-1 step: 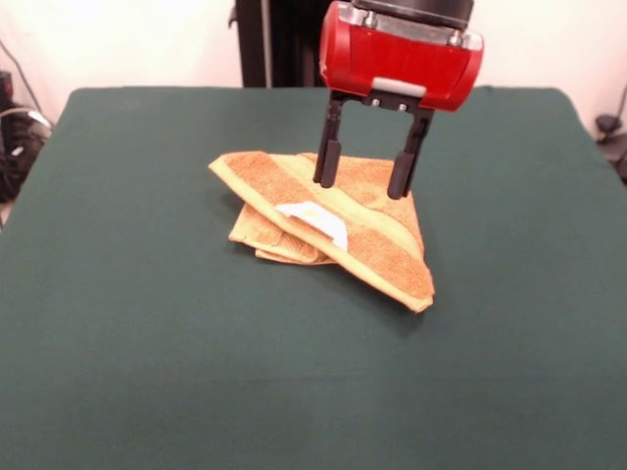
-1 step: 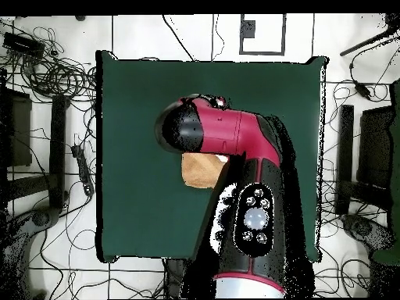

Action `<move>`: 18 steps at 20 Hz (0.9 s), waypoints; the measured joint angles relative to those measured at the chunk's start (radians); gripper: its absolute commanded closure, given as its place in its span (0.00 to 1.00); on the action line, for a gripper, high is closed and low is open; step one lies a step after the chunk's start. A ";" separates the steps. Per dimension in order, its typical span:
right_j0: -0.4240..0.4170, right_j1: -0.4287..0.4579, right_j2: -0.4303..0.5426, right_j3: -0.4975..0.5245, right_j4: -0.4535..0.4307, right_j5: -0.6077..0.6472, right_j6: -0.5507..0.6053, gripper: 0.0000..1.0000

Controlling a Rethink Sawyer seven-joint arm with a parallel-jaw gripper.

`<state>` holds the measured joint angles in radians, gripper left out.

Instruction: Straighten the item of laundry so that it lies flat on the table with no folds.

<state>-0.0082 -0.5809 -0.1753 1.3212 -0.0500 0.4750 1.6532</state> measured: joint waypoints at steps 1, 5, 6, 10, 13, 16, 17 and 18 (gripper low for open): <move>0.000 0.000 -0.003 0.000 0.000 0.000 0.000 0.00; 0.000 0.000 -0.009 0.000 0.000 0.000 0.000 0.00; 0.000 0.000 -0.009 0.000 0.000 0.000 0.000 0.00; 0.001 0.000 -0.009 0.000 0.000 0.000 0.000 0.00; 0.001 0.000 -0.009 0.000 0.000 0.000 0.000 0.00; 0.001 0.001 -0.009 0.000 0.000 0.000 0.000 0.00; 0.001 0.001 -0.009 0.000 0.000 0.000 0.000 0.00; 0.001 0.001 -0.009 0.000 0.000 0.000 0.000 0.00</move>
<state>-0.0067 -0.5800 -0.1847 1.3211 -0.0500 0.4750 1.6532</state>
